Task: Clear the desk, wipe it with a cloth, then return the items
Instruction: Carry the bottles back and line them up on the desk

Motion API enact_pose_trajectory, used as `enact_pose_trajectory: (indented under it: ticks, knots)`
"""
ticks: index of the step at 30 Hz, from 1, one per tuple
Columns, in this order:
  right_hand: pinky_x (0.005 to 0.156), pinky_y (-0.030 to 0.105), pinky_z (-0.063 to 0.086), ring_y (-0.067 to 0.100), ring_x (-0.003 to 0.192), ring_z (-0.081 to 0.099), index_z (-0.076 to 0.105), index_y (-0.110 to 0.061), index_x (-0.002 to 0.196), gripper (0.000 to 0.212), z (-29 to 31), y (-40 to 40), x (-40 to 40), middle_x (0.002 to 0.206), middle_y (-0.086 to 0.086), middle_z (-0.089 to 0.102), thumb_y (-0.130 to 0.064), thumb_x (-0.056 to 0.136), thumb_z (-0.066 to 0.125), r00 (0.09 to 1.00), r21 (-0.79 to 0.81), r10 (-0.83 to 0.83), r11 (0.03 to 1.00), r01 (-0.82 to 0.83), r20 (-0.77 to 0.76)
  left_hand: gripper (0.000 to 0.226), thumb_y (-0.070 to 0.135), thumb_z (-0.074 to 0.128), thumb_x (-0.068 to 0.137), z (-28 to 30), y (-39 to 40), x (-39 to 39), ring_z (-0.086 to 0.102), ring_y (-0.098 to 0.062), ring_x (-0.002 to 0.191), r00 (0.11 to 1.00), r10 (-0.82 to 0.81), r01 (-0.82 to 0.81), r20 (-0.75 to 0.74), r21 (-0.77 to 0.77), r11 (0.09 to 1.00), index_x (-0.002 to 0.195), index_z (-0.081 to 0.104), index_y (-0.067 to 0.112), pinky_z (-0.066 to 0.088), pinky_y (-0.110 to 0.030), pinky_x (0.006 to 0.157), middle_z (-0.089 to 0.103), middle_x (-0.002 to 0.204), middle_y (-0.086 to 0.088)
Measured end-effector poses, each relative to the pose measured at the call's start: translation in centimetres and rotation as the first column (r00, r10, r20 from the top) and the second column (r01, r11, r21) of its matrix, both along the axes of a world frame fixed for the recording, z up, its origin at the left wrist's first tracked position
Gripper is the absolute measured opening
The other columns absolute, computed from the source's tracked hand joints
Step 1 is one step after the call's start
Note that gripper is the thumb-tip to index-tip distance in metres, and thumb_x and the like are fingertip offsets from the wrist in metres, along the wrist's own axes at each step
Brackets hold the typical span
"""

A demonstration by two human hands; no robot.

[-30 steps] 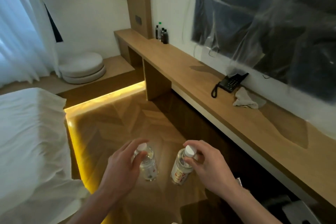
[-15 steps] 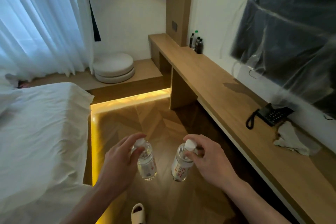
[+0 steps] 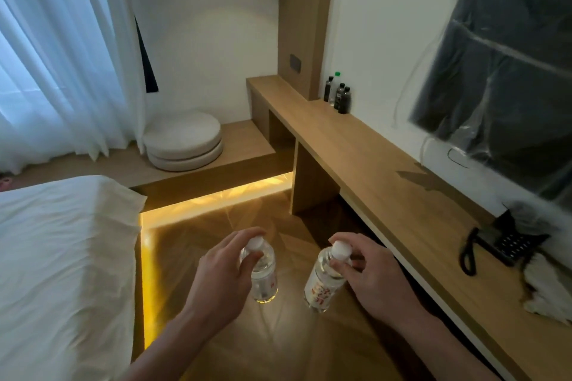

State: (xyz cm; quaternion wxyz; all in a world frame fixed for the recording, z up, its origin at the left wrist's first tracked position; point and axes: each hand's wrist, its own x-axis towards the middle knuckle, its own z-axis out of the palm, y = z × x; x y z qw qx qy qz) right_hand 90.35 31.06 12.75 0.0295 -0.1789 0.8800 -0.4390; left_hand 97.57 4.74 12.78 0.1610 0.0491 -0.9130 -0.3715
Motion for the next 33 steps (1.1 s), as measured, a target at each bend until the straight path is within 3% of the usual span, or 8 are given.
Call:
enact_pose_trajectory:
  ticks: [5,10,19,27,33]
  knots:
    - [0.092,0.033,0.061,0.000,0.114,0.060,0.064,-0.036,0.127,0.034,0.3,-2.2,-5.5,0.120,-0.021,0.064,-0.030,0.094,0.072,0.999,-0.008,-0.044,0.999,0.044,0.016,0.039,0.024,0.064,0.099,0.3,-2.5,-6.5,0.060,0.000,0.116,0.998,-0.056,0.056,0.033,0.001,0.998,0.132,0.058,0.043,0.056,-0.031,0.096,0.062,0.131,0.024]
    - [0.087,0.029,0.062,0.003,0.113,0.061,0.060,-0.045,0.122,0.034,-0.1,-3.5,-12.3,0.117,-0.025,0.061,-0.028,0.095,0.071,0.996,0.023,-0.080,0.997,0.079,0.030,0.040,0.021,0.067,0.097,0.0,-4.5,-13.8,0.061,0.001,0.115,0.996,-0.082,0.081,0.043,0.014,0.997,0.132,0.060,0.040,0.058,-0.035,0.095,0.065,0.126,0.024]
    - [0.092,0.032,0.060,-0.001,0.113,0.058,0.061,-0.049,0.120,0.035,-1.1,-5.7,-28.8,0.118,-0.028,0.061,-0.030,0.094,0.073,0.997,-0.001,-0.027,1.000,0.027,0.071,0.039,0.022,0.067,0.097,0.0,-5.9,-28.6,0.059,-0.001,0.118,0.997,-0.029,0.025,0.073,0.062,0.998,0.129,0.062,0.042,0.055,-0.041,0.102,0.065,0.123,0.025]
    - [0.082,0.020,0.058,-0.005,0.111,0.057,0.061,-0.048,0.120,0.035,-0.2,-8.0,-41.9,0.117,-0.032,0.058,-0.030,0.093,0.073,0.994,0.052,0.064,0.996,-0.069,0.083,0.037,0.024,0.068,0.095,0.3,-7.7,-39.4,0.062,-0.002,0.113,0.997,0.052,-0.057,0.051,0.090,0.994,0.128,0.063,0.041,0.058,-0.039,0.097,0.066,0.118,0.025]
    - [0.087,0.025,0.060,-0.005,0.112,0.057,0.062,-0.048,0.122,0.035,-0.8,-10.6,-50.0,0.119,-0.031,0.059,-0.033,0.093,0.073,0.991,0.054,0.071,0.996,-0.078,0.109,0.035,0.028,0.066,0.097,-0.5,-11.1,-47.3,0.063,-0.002,0.113,0.996,0.058,-0.066,0.073,0.106,0.992,0.129,0.063,0.043,0.060,-0.038,0.094,0.067,0.119,0.025]
